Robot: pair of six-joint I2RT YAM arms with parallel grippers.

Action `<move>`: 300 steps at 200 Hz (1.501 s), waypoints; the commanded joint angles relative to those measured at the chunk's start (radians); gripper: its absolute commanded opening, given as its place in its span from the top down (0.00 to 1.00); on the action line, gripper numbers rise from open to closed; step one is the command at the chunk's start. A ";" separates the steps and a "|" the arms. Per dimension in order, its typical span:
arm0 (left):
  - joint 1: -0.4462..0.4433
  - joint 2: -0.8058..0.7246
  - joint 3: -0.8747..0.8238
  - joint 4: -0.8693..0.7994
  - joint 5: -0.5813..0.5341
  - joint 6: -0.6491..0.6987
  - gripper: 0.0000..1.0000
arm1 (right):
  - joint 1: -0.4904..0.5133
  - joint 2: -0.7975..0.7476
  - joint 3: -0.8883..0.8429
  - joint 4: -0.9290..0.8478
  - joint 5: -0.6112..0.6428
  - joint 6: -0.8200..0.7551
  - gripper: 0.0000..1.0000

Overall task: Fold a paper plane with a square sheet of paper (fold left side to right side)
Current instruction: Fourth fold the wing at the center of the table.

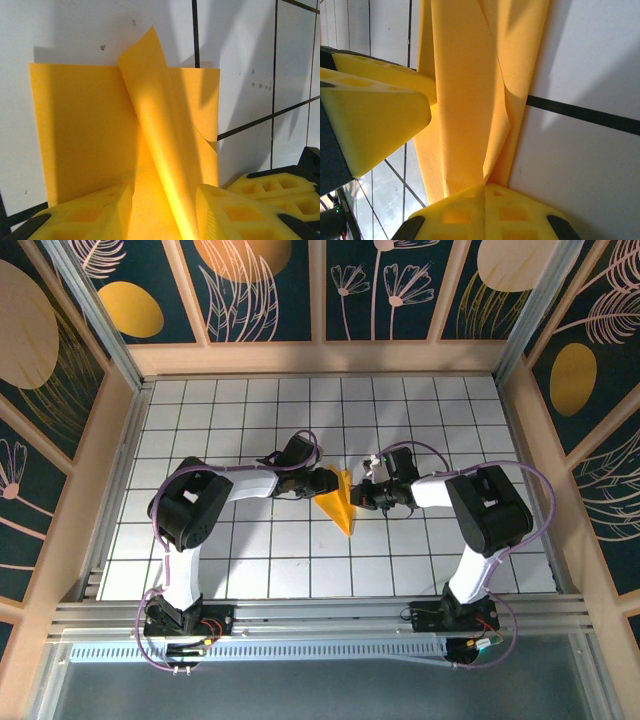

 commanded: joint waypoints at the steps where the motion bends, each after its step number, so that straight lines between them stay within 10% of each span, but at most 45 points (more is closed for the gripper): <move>1: 0.005 0.038 -0.019 -0.082 -0.073 0.021 0.61 | -0.001 -0.006 0.021 -0.043 0.029 -0.031 1.00; 174: 0.005 -0.120 -0.035 0.010 -0.038 -0.028 0.50 | 0.019 0.094 0.017 -0.075 0.098 -0.020 1.00; 235: 0.001 -0.071 -0.010 0.076 0.099 -0.026 0.82 | 0.030 0.107 0.028 -0.086 0.113 -0.017 1.00; 300: -0.023 0.035 0.038 0.091 0.161 -0.021 0.88 | 0.033 0.113 0.036 -0.100 0.129 -0.017 1.00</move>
